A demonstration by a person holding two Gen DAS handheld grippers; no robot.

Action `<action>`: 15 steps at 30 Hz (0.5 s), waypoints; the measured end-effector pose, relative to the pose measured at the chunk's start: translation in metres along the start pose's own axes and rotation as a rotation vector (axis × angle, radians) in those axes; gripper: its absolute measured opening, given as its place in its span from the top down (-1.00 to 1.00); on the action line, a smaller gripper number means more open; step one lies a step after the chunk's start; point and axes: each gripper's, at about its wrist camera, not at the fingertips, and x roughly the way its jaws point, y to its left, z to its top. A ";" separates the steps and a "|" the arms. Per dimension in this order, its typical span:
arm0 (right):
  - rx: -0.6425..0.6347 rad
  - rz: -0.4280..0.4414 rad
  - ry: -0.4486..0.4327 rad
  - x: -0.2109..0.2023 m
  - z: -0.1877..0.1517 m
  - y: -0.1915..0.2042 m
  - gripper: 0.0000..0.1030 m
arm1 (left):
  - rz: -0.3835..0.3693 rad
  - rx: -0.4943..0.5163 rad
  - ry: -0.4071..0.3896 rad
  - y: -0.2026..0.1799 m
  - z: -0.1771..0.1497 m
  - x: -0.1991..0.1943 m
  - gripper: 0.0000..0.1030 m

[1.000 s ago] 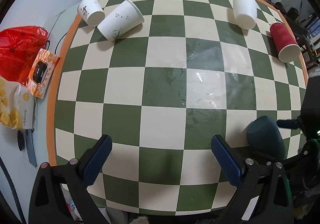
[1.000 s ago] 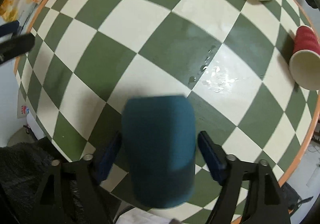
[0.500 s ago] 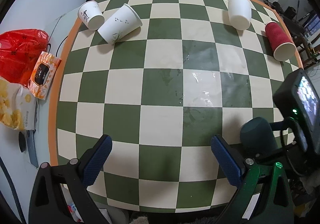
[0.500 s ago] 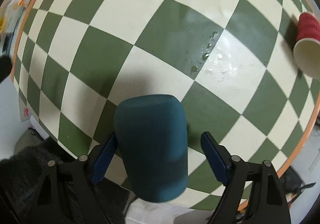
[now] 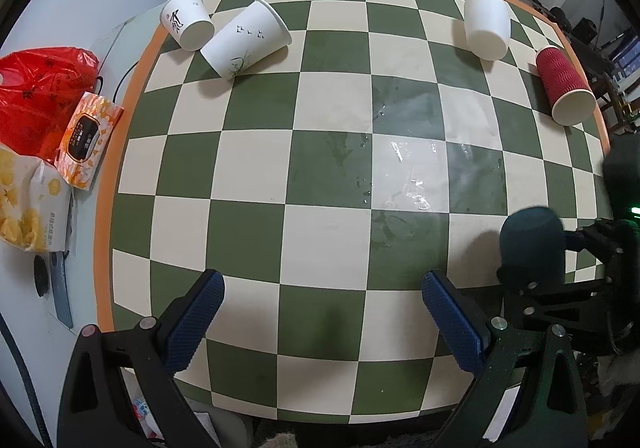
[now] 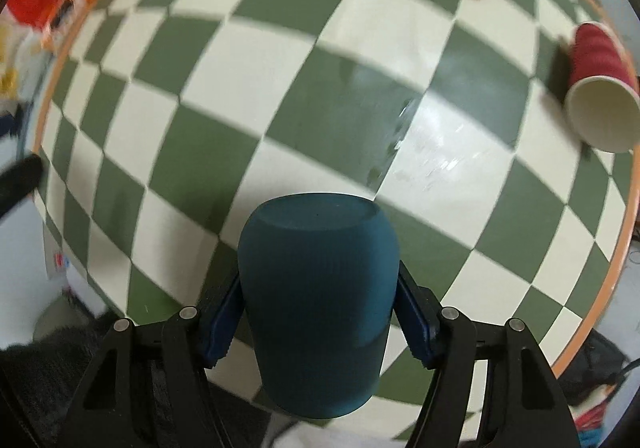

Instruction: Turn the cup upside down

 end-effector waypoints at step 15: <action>0.165 -0.074 -0.633 -0.035 -0.031 0.009 -0.38 | 0.021 0.023 0.022 -0.017 0.015 0.016 -0.97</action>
